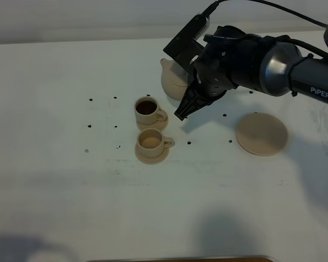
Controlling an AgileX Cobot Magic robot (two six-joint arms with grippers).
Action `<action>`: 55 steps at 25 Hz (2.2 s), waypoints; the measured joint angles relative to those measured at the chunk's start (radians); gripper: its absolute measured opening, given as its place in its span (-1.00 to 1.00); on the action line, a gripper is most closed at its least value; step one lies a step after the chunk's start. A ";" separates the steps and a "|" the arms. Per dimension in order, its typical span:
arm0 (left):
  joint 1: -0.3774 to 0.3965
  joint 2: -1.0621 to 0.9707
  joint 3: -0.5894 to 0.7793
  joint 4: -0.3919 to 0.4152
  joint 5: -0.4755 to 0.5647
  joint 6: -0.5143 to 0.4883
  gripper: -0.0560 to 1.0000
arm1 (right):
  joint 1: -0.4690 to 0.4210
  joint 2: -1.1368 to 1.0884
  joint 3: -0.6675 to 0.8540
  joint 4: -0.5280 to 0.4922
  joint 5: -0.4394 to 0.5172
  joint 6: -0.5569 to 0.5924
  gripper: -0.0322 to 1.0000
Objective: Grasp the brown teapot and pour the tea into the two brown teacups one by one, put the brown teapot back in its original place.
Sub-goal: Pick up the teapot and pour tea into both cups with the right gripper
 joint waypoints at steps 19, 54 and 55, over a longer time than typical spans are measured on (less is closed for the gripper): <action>0.000 0.000 0.000 0.000 0.000 0.000 0.01 | -0.012 0.108 0.000 0.059 0.001 -0.052 -0.76; 0.000 0.000 0.000 0.000 0.000 0.000 0.01 | 0.096 -0.265 0.428 -0.251 -0.118 -0.036 -0.76; 0.000 0.000 0.000 0.000 0.000 0.000 0.01 | 0.106 -0.265 0.430 -0.287 -0.118 -0.029 -0.76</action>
